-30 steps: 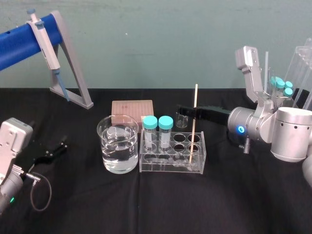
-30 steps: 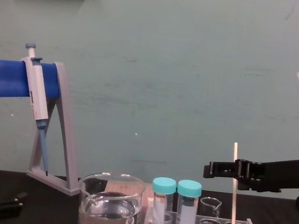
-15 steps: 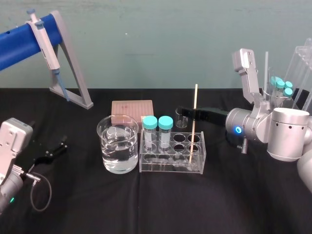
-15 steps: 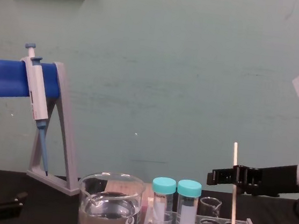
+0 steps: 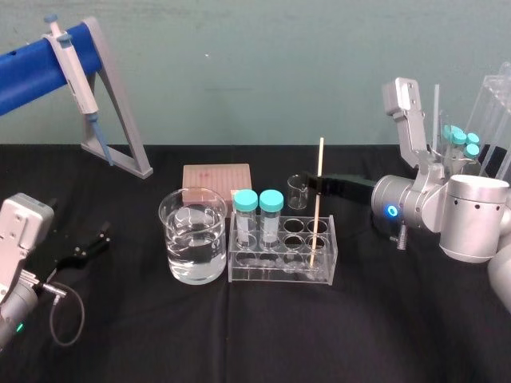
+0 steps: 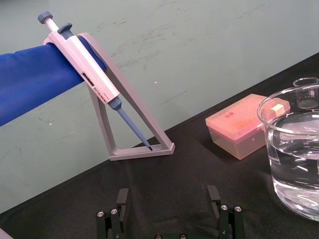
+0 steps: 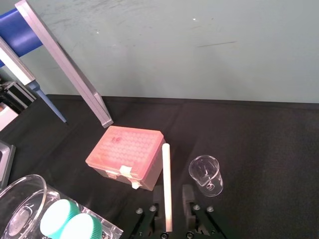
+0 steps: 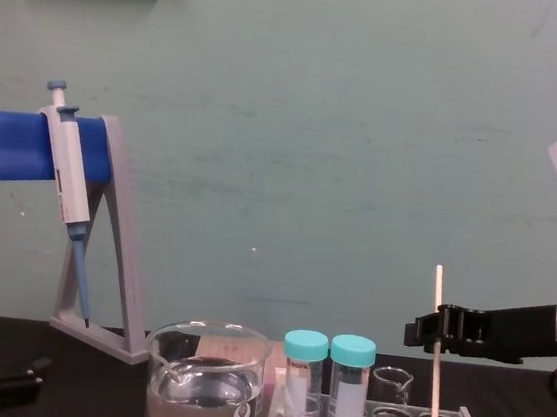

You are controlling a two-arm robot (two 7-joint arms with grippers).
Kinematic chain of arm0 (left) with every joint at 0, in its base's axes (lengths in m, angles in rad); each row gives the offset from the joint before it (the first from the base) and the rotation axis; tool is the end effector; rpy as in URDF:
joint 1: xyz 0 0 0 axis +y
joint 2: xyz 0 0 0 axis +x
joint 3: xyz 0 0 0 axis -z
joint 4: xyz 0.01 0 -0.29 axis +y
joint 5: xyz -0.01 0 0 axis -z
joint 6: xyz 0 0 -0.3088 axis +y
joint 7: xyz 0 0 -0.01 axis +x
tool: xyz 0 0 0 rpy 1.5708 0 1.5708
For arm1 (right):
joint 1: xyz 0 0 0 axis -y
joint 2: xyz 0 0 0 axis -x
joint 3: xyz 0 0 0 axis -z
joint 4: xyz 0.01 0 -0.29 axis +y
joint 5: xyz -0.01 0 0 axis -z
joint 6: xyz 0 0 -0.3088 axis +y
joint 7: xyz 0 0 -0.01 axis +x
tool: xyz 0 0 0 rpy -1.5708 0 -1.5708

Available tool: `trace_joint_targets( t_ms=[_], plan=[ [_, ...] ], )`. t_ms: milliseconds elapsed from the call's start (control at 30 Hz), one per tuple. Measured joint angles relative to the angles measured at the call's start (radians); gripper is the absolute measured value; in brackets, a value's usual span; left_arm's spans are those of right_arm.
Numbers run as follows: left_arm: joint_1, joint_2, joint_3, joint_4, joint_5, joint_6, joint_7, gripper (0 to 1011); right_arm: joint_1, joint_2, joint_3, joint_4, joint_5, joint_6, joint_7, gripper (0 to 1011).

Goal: Hold the thermometer with one hand and immerse one end into the beaker, then reinsert it into the test tube rack.

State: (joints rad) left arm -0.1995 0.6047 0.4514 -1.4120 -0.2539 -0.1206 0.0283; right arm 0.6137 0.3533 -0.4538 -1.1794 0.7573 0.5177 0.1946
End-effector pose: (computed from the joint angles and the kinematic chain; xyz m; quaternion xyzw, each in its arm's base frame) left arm 0.3581 0.0827 -0.3023 0.1415 -0.1325 0.5799 0.7913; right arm 0.4736 -0.0210 -0.2093 -0.0863 0.2290 -0.4892 0.8372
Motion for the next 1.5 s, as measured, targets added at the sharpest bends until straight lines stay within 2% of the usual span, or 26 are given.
trace_joint_targets(
  t_ms=[300, 700, 933, 1233, 1300, 1333, 1367, 1467, 1500],
  plan=[
    [0.000, 0.000, 0.000, 0.000, 0.000, 0.000, 0.000, 1004, -0.006, -0.002, 0.008, -0.006, -0.005, 0.003, 0.003, 46],
    [0.000, 0.000, 0.000, 0.000, 0.000, 0.000, 0.000, 1004, -0.014, 0.001, 0.011, -0.026, -0.015, 0.003, 0.010, 46],
    [0.000, 0.000, 0.000, 0.000, 0.000, 0.000, 0.000, 1004, -0.036, 0.018, 0.013, -0.084, -0.034, -0.016, 0.008, 46],
    [0.000, 0.000, 0.000, 0.000, 0.000, 0.000, 0.000, 1004, -0.083, 0.067, 0.004, -0.205, -0.112, -0.081, 0.006, 46],
    [0.000, 0.000, 0.000, 0.000, 0.000, 0.000, 0.000, 1004, -0.098, 0.079, 0.005, -0.233, -0.132, -0.110, 0.006, 46],
    [0.000, 0.000, 0.000, 0.000, 0.000, 0.000, 0.000, 1004, -0.112, 0.087, 0.008, -0.256, -0.146, -0.141, 0.010, 46],
    [0.000, 0.000, 0.000, 0.000, 0.000, 0.000, 0.000, 1004, -0.112, 0.087, 0.008, -0.256, -0.146, -0.141, 0.010, 46],
    [0.000, 0.000, 0.000, 0.000, 0.000, 0.000, 0.000, 1003, -0.153, 0.113, 0.021, -0.323, -0.183, -0.236, 0.028, 46],
    [0.000, 0.000, 0.000, 0.000, 0.000, 0.000, 0.000, 1004, -0.153, 0.113, 0.021, -0.323, -0.183, -0.236, 0.028, 46]
  ],
)
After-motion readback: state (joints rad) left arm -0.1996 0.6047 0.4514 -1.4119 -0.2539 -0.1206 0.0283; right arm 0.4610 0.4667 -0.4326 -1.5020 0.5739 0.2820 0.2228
